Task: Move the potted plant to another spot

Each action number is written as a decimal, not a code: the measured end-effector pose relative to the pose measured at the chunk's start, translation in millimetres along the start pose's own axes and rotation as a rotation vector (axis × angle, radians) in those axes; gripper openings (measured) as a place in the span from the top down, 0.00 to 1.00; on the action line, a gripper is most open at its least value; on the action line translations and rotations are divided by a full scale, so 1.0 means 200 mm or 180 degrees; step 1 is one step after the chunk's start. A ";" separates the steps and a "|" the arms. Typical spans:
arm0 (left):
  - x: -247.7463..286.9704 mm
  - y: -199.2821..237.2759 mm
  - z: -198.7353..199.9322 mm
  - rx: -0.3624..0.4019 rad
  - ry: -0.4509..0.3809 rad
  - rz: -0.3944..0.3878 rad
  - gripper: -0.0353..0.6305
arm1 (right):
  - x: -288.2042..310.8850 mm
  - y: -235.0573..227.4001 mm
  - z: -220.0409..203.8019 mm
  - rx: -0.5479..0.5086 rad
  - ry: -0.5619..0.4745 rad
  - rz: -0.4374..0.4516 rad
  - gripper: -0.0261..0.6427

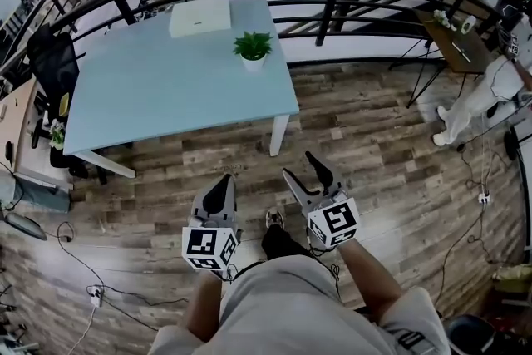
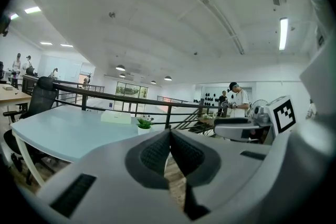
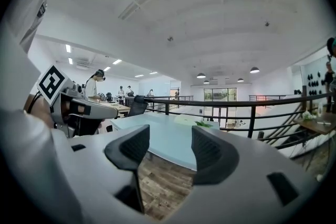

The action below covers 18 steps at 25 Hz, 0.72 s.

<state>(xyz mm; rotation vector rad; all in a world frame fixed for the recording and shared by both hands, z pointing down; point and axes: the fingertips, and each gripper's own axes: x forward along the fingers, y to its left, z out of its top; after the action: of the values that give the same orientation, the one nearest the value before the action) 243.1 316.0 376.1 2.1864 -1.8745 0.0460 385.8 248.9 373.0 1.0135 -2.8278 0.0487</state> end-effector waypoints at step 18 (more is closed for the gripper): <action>0.70 0.39 -0.04 -0.0054 0.0454 0.0149 0.93 | 0.72 -0.45 -0.19 0.0153 0.0339 0.0101 0.56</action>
<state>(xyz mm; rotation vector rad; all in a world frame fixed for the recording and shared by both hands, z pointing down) 190.6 172.3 423.9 2.0695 -1.8400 0.1890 337.5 90.9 429.0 0.9458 -2.7585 0.1693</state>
